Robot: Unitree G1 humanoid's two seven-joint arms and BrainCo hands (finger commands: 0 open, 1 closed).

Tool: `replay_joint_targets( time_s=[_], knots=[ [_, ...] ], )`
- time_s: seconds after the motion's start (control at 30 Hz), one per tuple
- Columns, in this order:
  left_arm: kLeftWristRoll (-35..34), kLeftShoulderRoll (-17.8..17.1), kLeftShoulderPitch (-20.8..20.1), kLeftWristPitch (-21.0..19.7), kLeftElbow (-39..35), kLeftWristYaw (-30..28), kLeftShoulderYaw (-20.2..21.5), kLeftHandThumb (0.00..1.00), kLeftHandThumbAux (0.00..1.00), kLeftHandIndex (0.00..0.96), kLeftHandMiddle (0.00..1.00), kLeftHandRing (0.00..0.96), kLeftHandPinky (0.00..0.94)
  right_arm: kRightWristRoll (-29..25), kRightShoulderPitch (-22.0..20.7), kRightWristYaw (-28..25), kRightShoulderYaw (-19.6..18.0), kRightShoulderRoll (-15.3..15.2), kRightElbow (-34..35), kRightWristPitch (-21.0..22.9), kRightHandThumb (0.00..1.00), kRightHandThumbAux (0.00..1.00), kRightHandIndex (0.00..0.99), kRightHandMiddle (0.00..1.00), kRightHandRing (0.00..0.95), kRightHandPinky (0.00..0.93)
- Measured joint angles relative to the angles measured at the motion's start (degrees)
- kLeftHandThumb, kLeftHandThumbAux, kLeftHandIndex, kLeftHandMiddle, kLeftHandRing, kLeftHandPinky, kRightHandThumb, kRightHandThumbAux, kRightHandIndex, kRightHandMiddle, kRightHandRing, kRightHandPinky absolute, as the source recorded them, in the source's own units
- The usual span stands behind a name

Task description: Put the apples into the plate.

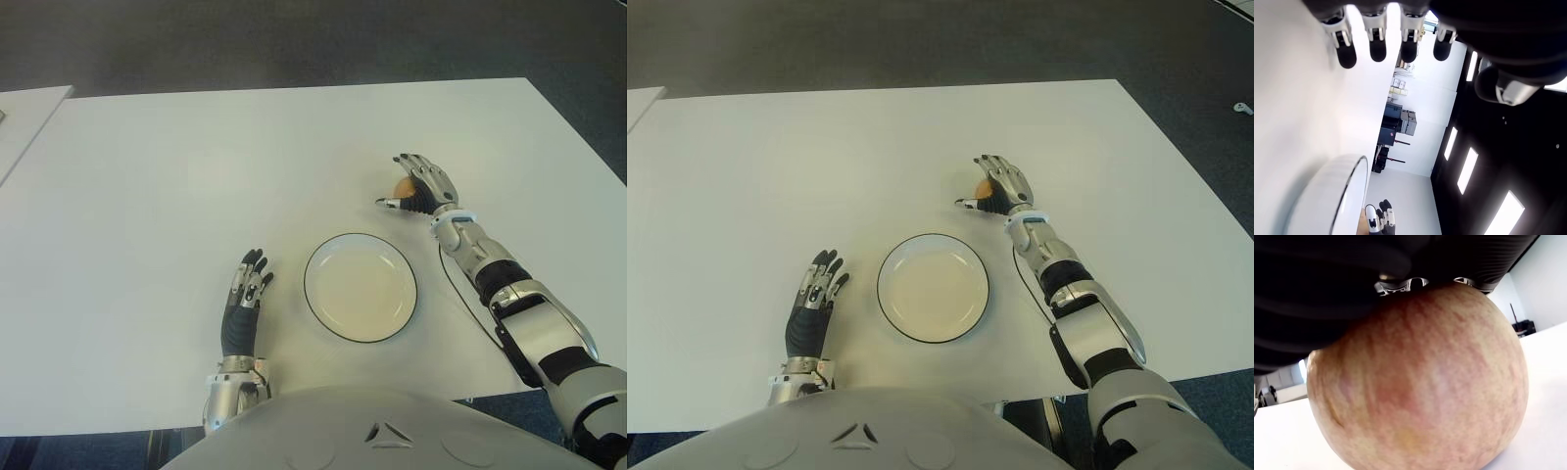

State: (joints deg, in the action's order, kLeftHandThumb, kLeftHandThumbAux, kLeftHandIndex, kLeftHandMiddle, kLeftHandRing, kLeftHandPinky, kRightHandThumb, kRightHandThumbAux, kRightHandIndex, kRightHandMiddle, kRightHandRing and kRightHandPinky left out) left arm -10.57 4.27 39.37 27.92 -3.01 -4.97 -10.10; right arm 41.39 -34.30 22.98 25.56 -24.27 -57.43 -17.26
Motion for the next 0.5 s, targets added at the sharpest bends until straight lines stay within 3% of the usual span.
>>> replay_joint_targets(
  time_s=[0.5],
  knots=[
    [-0.26, -0.18, 2.29, -3.37, -3.55, 0.01, 0.06, 0.045, 0.302, 0.0, 0.0, 0.0, 0.005, -0.52, -1.66, 1.33, 0.43, 0.7, -4.62, -0.13, 0.251, 0.41, 0.018, 0.0, 0.0, 0.036]
  ],
)
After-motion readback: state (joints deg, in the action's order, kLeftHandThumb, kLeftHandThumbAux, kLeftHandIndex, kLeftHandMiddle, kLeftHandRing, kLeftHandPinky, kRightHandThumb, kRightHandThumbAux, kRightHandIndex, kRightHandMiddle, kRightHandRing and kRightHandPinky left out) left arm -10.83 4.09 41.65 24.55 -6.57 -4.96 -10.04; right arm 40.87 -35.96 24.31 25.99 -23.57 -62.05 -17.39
